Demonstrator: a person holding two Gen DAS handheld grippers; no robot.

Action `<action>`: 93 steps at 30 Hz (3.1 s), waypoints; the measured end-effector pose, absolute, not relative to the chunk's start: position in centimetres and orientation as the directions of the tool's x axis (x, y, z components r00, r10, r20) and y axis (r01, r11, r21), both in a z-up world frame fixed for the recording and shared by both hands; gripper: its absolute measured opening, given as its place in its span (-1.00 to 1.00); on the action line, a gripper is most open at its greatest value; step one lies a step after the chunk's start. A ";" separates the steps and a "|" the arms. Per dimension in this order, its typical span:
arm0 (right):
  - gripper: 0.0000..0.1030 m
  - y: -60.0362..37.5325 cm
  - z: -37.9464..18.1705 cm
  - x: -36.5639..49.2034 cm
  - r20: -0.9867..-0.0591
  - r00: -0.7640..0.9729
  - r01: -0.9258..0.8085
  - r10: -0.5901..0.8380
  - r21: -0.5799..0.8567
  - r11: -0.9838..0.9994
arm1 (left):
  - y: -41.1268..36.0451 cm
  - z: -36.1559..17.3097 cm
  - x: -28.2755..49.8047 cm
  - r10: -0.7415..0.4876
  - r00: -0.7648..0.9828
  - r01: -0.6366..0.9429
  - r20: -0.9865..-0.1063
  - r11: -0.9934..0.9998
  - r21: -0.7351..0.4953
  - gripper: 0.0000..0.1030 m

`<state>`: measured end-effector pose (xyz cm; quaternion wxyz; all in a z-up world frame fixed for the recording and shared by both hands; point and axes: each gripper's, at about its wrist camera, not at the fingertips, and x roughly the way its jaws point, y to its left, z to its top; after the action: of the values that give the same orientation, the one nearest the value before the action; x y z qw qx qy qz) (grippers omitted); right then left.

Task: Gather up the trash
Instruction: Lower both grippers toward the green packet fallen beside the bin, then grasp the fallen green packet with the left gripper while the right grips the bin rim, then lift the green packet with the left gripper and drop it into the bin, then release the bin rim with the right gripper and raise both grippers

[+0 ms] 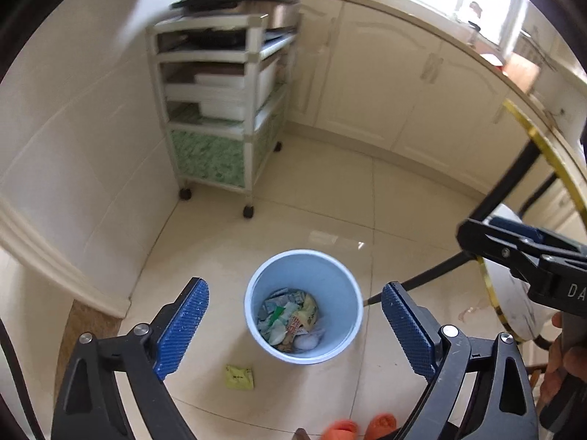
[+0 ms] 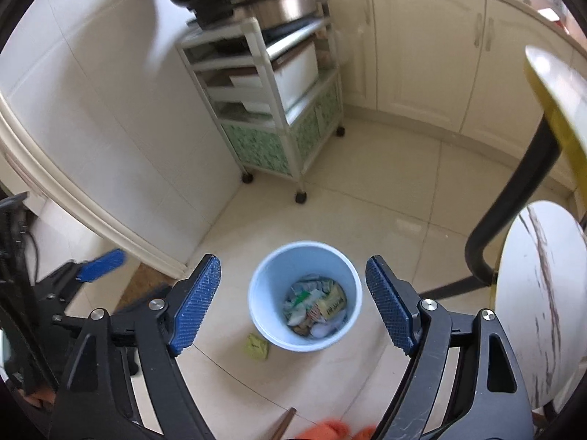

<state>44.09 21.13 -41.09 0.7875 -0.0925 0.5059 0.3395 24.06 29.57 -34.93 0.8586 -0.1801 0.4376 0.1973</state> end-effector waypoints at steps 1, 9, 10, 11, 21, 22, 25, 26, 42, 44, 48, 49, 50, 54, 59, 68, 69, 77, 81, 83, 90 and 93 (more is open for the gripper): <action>0.55 21.1 -42.1 44.3 -0.869 0.251 -0.628 0.427 0.189 0.755 | 30.0 -36.1 23.5 0.181 0.527 -0.515 -0.830 0.845 -0.143 0.79; 0.53 21.7 -54.4 47.4 -0.935 0.109 -0.613 0.338 0.205 0.763 | 34.4 -48.1 21.0 0.165 0.353 -0.683 -0.921 0.718 -0.133 0.79; 0.53 21.5 -57.1 48.1 -0.945 0.080 -0.599 0.319 0.210 0.773 | 35.1 -50.2 20.7 0.155 0.332 -0.708 -0.930 0.693 -0.137 0.79; 0.50 21.4 -58.9 48.7 -0.950 0.062 -0.586 0.305 0.213 0.782 | 35.7 -52.0 20.4 0.152 0.314 -0.730 -0.937 0.670 -0.136 0.79; 0.13 20.8 -75.7 53.8 -0.974 -0.099 -0.513 0.202 0.224 0.829 | 38.7 -72.3 17.6 0.008 0.103 -0.852 -0.995 0.516 -0.085 0.79; 0.06 20.9 -76.8 54.1 -0.974 -0.106 -0.514 0.201 0.227 0.827 | 38.6 -73.7 17.6 -0.003 0.102 -0.852 -0.995 0.515 -0.089 0.79; -0.40 21.3 -78.2 54.1 -0.978 -0.107 -0.556 0.179 0.208 0.805 | 37.8 -78.3 17.9 -0.030 0.074 -0.835 -0.997 0.544 -0.078 0.79; -0.58 21.4 -78.3 54.0 -0.979 -0.102 -0.576 0.175 0.201 0.792 | 37.7 -79.6 17.9 -0.034 0.071 -0.832 -0.997 0.549 -0.077 0.79; -0.70 21.5 -78.7 54.5 -0.975 -0.109 -0.588 0.196 0.222 0.778 | 34.0 -95.7 20.0 -0.017 -0.042 -0.734 -0.999 0.679 0.019 0.69; -0.70 21.4 -78.8 54.6 -0.974 -0.112 -0.582 0.199 0.227 0.781 | 34.3 -96.3 20.2 -0.019 -0.023 -0.743 -1.000 0.669 0.005 0.64; -0.70 21.3 -79.0 54.8 -0.973 -0.116 -0.577 0.202 0.231 0.783 | 34.7 -96.7 21.0 0.007 -0.001 -0.746 -1.000 0.666 0.005 0.60; -0.70 21.3 -78.9 54.8 -0.973 -0.117 -0.578 0.201 0.231 0.782 | 34.8 -96.7 21.4 0.018 0.010 -0.739 -1.000 0.674 0.005 0.54; -0.70 21.3 -78.9 54.9 -0.972 -0.117 -0.578 0.202 0.232 0.783 | 34.7 -96.8 21.4 0.022 0.014 -0.736 -1.000 0.677 0.004 0.51; -0.70 21.1 -79.1 54.9 -0.973 -0.114 -0.578 0.200 0.229 0.783 | 34.5 -96.6 21.7 0.042 0.062 -0.721 -0.997 0.693 -0.016 -0.65; -0.70 21.1 -79.1 54.7 -0.972 -0.118 -0.575 0.202 0.233 0.784 | 35.6 -97.1 22.4 -0.030 0.091 -0.726 -0.995 0.683 -0.087 -0.89; -0.70 20.9 -79.2 54.4 -0.972 -0.114 -0.580 0.204 0.232 0.781 | 35.4 -85.3 24.2 0.142 0.254 -0.723 -0.957 0.685 -0.090 -0.90; -0.70 20.9 -79.2 54.3 -0.972 -0.115 -0.578 0.205 0.233 0.782 | 35.7 -83.1 24.8 0.173 0.286 -0.717 -0.942 0.691 -0.090 -0.90; -0.70 20.6 -79.2 54.3 -0.969 -0.118 -0.569 0.217 0.245 0.785 | 32.8 -69.1 30.0 0.197 0.558 -0.492 -0.806 0.861 -0.129 -0.88; -0.69 20.3 -79.2 54.3 -0.969 -0.121 -0.569 0.218 0.247 0.784 | 29.6 -68.8 33.8 0.089 0.579 -0.374 -0.810 0.912 -0.167 -0.77; -0.68 20.2 -79.0 54.2 -0.970 -0.114 -0.571 0.216 0.241 0.785 | 30.2 -69.0 34.8 0.051 0.545 -0.338 -0.837 0.927 -0.164 -0.57; -0.42 19.7 -77.7 54.0 -0.973 -0.097 -0.557 0.210 0.228 0.799 | 30.2 -67.7 39.1 0.075 0.487 -0.450 -0.870 0.875 -0.176 0.75; -0.27 19.3 -76.1 54.0 -0.971 -0.089 -0.545 0.221 0.233 0.805 | 31.7 -66.2 38.3 0.085 0.470 -0.488 -0.879 0.855 -0.178 0.75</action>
<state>54.05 19.28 -76.08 0.6644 -0.1192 0.6792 0.2882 38.34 31.67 -66.20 0.8317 -0.2075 0.4853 0.1721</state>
